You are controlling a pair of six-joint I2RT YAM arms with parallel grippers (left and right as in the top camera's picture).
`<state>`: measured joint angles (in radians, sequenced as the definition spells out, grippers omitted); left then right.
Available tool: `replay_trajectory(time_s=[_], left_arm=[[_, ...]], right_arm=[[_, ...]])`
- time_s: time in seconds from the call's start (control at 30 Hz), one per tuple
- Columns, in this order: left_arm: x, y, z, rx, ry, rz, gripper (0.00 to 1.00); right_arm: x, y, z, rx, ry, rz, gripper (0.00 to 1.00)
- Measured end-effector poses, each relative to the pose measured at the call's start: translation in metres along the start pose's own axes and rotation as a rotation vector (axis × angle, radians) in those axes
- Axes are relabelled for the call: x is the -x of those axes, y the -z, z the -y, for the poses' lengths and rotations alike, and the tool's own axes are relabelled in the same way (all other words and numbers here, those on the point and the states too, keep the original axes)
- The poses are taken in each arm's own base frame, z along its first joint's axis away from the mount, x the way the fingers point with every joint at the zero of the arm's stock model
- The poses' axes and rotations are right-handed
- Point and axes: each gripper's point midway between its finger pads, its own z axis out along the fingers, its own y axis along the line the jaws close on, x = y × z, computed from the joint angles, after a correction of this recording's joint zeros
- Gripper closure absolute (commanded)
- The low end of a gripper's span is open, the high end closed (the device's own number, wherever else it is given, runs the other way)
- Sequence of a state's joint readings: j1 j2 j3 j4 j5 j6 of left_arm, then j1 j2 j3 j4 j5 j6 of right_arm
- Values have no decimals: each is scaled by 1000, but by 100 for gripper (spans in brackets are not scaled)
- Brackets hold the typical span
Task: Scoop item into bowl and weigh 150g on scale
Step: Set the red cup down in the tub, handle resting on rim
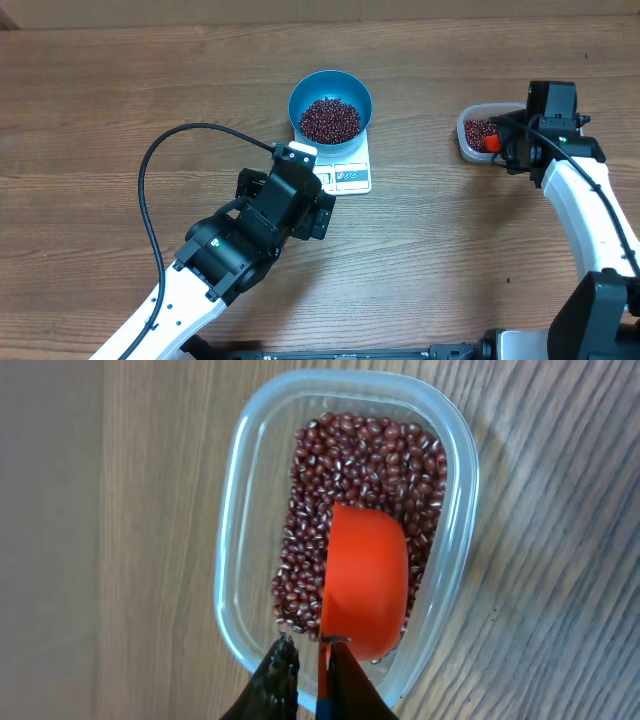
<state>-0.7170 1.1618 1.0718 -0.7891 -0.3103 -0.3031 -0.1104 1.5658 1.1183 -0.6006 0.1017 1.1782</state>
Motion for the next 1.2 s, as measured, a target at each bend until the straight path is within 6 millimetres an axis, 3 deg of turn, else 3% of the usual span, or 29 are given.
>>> replay_trajectory(time_s=[0.63,0.93,1.2], left_arm=[[0,0,0,0,0,0,1],[0,0,0,0,0,0,1],[0,0,0,0,0,0,1]], right_arm=[[-1,-4,3,-12,0,-1,56],[-1,-4,4,-18,1,-3,29],[-1,-4,5,-21,1,-4,25]])
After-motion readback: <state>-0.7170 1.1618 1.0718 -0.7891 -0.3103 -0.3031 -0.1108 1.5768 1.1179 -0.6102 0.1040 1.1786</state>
